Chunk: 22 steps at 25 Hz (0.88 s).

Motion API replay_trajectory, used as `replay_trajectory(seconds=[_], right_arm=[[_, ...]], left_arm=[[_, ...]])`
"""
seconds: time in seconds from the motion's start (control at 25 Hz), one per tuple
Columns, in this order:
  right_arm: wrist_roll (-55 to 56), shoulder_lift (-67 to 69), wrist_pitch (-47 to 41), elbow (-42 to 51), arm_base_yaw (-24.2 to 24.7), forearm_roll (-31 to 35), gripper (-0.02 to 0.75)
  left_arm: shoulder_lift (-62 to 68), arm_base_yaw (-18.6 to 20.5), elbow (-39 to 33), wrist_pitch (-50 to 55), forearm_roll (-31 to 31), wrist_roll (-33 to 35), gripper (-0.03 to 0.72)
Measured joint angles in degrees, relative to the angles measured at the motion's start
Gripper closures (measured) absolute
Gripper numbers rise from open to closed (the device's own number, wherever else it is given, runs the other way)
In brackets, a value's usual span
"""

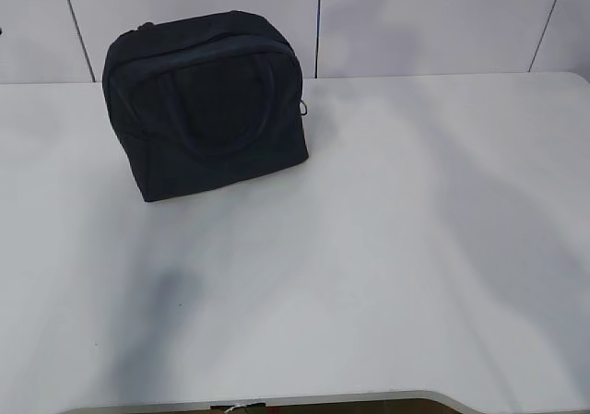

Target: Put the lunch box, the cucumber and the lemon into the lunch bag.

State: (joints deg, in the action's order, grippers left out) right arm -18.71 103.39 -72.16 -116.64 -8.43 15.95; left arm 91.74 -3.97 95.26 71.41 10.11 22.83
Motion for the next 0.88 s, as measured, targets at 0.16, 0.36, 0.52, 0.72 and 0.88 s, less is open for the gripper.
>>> replay_trajectory(seconds=[0.16,0.36,0.52,0.72,0.88], right_arm=[[-0.1,-6.4,0.0,7.2,0.0,-0.1,0.345],[-0.8,-14.2,0.0,15.8,0.0,-0.1,0.346],[-1.8,-20.6,0.0,23.1,0.0,0.3,0.346],[-3.2,-30.1,0.0,34.0,0.0,1.4,0.346],[-6.6,-37.5,0.4,42.9,0.0,4.6,0.346]], left_arm=[[-9.4,0.0,-9.9,-2.1,0.0,-0.2,0.351],[-20.9,0.0,-19.9,-3.3,-0.2,-1.5,0.351],[-28.8,0.0,-26.0,-3.6,-0.4,-3.1,0.351],[-38.0,0.0,-33.6,-4.0,-0.1,-6.1,0.351],[-45.4,0.0,-39.7,-4.2,1.5,-7.0,0.35]])
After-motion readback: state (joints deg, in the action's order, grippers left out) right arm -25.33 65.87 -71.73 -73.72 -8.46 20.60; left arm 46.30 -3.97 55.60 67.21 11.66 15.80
